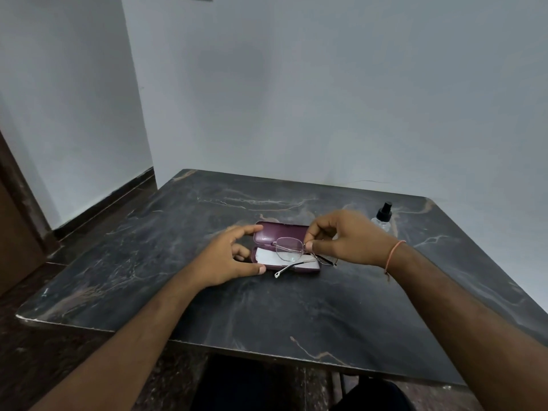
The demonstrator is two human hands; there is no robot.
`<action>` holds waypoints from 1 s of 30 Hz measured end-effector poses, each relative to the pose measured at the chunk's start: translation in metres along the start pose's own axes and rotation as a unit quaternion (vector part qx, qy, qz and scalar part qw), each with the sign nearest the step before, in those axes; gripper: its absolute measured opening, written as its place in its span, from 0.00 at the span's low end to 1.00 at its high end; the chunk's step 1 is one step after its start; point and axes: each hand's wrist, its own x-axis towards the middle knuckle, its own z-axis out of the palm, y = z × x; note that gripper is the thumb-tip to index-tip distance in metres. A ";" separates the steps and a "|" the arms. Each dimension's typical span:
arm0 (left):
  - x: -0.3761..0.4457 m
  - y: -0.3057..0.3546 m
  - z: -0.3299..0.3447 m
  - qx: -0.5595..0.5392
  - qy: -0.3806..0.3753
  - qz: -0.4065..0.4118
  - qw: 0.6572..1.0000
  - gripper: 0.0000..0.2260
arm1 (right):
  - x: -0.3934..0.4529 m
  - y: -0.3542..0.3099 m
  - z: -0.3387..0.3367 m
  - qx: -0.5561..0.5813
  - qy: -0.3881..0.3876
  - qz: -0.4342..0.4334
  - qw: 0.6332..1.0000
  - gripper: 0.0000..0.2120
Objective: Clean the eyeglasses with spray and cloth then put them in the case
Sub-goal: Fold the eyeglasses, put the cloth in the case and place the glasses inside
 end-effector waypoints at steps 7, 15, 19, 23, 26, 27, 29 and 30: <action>-0.002 0.003 0.000 0.057 -0.007 0.015 0.998 0.40 | -0.001 0.003 -0.009 0.071 0.053 0.011 0.996 0.01; -0.004 0.006 0.002 0.070 0.006 0.019 0.997 0.39 | 0.007 0.011 0.015 0.049 0.062 0.007 0.997 0.01; -0.004 0.006 0.002 0.074 0.010 0.021 0.997 0.38 | 0.010 0.014 0.026 0.020 0.054 0.009 0.998 0.01; -0.004 0.005 0.002 0.077 0.011 0.023 0.997 0.40 | 0.015 0.014 0.036 -0.025 0.044 0.011 0.999 0.02; -0.005 0.005 0.002 0.074 0.012 0.030 0.997 0.41 | 0.016 0.012 0.043 -0.061 0.026 -0.004 0.998 0.03; -0.005 0.005 0.002 0.075 0.014 0.033 0.997 0.41 | 0.017 0.012 0.045 -0.073 0.019 -0.009 0.997 0.03; -0.005 0.004 0.002 0.080 0.014 0.036 0.996 0.42 | 0.016 0.011 0.048 -0.090 0.006 -0.013 0.996 0.04; -0.005 0.004 0.002 0.081 0.014 0.038 0.996 0.42 | 0.017 0.011 0.049 -0.099 0.005 -0.015 0.995 0.04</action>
